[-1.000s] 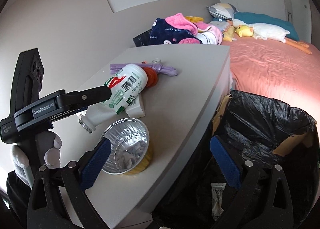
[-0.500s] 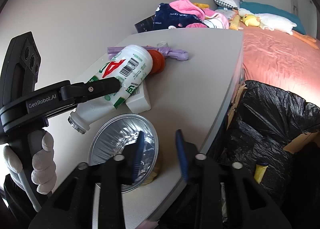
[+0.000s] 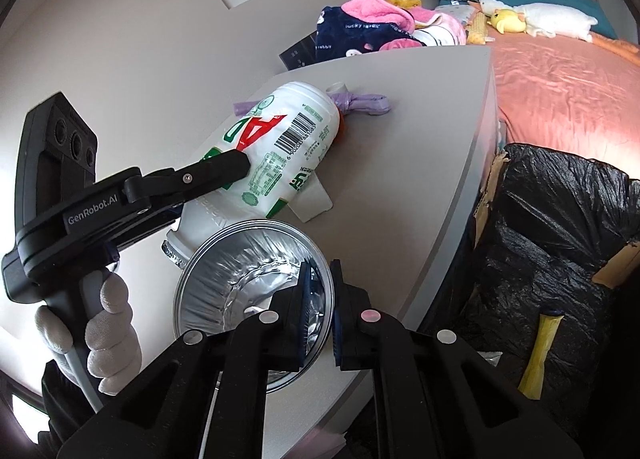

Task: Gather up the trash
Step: 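Grasp the white AD bottle with the left gripper while the right grasps the foil tray, then carry the bottle and foil tray over the trash bin and open both grippers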

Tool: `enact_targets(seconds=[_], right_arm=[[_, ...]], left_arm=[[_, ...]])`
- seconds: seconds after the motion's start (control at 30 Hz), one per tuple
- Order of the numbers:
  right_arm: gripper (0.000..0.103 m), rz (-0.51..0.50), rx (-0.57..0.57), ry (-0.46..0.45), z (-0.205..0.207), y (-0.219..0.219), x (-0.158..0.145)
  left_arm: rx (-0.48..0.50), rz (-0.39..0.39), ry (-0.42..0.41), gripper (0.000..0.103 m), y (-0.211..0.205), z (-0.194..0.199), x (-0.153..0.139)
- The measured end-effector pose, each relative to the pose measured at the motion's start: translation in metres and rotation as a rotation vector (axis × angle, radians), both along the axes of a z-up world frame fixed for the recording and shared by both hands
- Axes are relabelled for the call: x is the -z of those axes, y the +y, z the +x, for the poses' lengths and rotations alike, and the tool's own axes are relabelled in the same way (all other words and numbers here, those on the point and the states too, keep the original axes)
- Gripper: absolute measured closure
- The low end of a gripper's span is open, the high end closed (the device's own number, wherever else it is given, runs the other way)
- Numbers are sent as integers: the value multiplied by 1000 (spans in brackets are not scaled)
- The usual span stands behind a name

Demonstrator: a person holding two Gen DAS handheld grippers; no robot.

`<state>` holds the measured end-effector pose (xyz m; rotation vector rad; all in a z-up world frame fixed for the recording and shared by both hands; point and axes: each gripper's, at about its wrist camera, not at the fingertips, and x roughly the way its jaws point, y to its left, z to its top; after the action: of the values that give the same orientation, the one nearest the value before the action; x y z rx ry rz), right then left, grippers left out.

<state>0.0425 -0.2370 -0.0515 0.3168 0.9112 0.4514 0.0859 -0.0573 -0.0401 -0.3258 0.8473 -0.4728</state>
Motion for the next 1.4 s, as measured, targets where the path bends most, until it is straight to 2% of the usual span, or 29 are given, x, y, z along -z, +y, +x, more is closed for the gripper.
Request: enact_targets(seconds=[0.33,0.7,1.4], right_arm=[[93,11,82,-62,-15,-33,-28],[93,9,194,-110,-32,-80,-51],[93,-3,372,-153,-60,-153,-71]], left_arm=[[19,-18,-36,73,-17,-12,-16],[85,-17,-66,73,-52,-21,-29],[235,-23,-74,73,-125,-30,-34]])
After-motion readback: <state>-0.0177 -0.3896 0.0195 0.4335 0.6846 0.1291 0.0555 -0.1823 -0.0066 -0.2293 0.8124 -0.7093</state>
